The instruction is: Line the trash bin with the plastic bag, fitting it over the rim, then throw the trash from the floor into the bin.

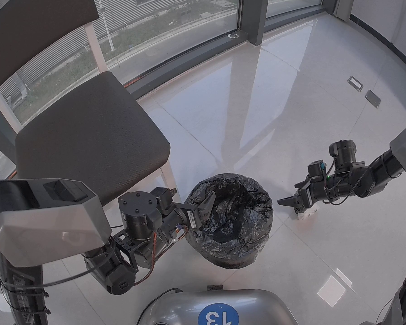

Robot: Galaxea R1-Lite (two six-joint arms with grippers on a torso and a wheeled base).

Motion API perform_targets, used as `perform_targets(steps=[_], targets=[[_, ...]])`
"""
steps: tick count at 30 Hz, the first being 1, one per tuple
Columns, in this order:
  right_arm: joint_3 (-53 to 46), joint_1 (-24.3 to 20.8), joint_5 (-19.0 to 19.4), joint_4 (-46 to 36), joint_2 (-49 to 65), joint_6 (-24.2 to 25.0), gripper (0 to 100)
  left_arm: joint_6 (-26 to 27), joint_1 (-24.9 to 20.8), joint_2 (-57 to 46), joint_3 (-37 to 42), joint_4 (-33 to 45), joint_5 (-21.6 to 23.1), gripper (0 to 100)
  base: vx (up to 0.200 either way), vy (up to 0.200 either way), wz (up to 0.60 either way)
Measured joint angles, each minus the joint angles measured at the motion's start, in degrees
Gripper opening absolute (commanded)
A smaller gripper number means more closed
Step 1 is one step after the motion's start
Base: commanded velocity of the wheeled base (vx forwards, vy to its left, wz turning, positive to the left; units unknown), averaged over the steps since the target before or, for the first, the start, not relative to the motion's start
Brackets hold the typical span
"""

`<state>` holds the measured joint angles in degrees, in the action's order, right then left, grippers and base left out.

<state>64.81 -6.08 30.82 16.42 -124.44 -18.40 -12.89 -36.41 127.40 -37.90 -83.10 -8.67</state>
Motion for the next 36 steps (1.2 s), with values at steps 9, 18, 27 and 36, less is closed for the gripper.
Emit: perform_targets(steps=[9, 18, 27, 36], targets=[[-1.05, -11.11, -0.48, 0.66, 4.01, 0.22, 100, 0.0, -0.16, -0.06, 0.56, -1.0, -0.09, 100, 0.0, 0.0, 0.0], [-2.77, -15.38, -0.68, 0.38, 3.02, 0.04, 0, 0.0, -0.27, -0.52, 1.13, -1.08, -0.09, 100, 0.0, 0.0, 0.0], [-2.63, -17.12, -0.71, 0.11, 0.63, 0.34, 0, 0.05, -0.33, -0.67, 1.22, -1.08, -0.09, 100, 0.0, 0.0, 0.0], [-1.61, -16.96, -0.72, -4.08, -1.83, -0.12, 0, 0.09, -0.33, -0.69, 1.17, -1.08, -0.11, 100, 0.0, 0.0, 0.0]])
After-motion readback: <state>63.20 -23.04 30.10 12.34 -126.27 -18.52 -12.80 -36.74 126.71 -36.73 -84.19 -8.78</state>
